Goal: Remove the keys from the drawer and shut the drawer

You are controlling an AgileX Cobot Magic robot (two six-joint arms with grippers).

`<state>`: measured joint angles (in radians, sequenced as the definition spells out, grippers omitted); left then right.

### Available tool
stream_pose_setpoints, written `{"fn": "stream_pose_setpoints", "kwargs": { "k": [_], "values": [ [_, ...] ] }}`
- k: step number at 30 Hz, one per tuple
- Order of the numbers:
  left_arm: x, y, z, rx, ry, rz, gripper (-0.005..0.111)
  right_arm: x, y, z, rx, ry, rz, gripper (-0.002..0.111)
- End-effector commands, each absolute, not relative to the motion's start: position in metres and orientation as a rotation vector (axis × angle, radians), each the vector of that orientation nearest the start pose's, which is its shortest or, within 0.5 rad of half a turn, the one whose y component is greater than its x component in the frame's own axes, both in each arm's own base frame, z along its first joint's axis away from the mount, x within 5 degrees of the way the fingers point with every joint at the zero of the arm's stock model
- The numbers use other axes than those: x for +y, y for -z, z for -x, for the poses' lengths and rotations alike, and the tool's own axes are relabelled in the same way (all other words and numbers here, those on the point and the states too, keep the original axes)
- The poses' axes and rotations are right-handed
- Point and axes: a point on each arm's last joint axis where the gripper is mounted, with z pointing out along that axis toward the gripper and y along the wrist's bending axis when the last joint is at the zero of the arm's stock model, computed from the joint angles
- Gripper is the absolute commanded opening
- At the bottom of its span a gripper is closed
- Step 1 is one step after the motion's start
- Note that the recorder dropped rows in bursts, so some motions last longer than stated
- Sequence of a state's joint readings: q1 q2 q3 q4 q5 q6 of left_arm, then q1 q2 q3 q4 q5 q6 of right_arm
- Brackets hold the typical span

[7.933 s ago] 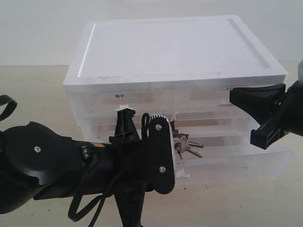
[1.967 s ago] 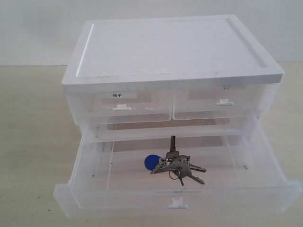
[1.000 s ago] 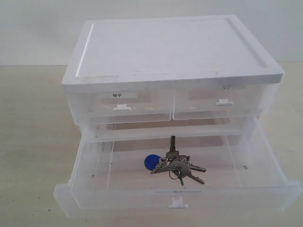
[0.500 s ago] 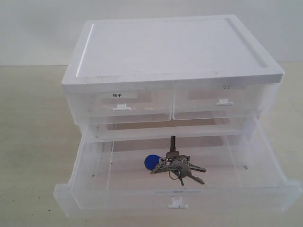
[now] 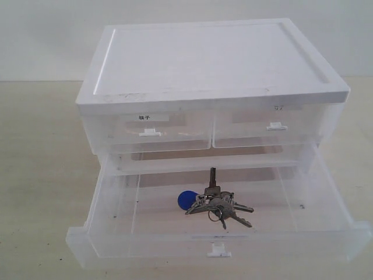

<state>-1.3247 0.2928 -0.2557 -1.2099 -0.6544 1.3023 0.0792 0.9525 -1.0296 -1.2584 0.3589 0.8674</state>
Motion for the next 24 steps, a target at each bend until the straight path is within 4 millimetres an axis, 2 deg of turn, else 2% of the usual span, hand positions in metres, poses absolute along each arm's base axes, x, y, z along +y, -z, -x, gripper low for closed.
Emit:
{"fn": "stream_pose_setpoints", "kwargs": {
  "k": [1,5,10,14,19,21,24],
  "values": [
    [-0.046,-0.299,-0.065,1.263,0.612,-0.440,0.004,-0.014,-0.422,-0.218,1.841,0.480,0.101,0.000],
    [-0.046,-0.299,-0.065,1.263,0.612,-0.440,0.004,-0.004,-0.424,-0.223,1.964,0.338,0.134,0.000],
    [-0.046,-0.299,-0.065,1.263,0.612,-0.440,0.004,0.006,-0.438,-0.214,2.039,0.172,0.169,0.000],
    [-0.046,-0.299,-0.065,1.263,0.612,-0.440,0.004,0.026,-0.439,-0.209,2.045,-0.010,0.370,0.000],
    [-0.046,-0.299,-0.065,1.265,0.613,-0.439,0.004,0.056,-0.437,-0.205,2.006,-0.378,0.575,0.001],
    [-0.046,-0.299,-0.065,1.266,0.614,-0.438,0.004,0.063,-0.437,-0.204,1.996,-0.440,0.624,0.007],
    [-0.046,-0.299,-0.065,1.266,0.614,-0.438,0.004,0.077,-0.431,-0.202,2.019,-0.480,0.716,0.025]
  ]
}}
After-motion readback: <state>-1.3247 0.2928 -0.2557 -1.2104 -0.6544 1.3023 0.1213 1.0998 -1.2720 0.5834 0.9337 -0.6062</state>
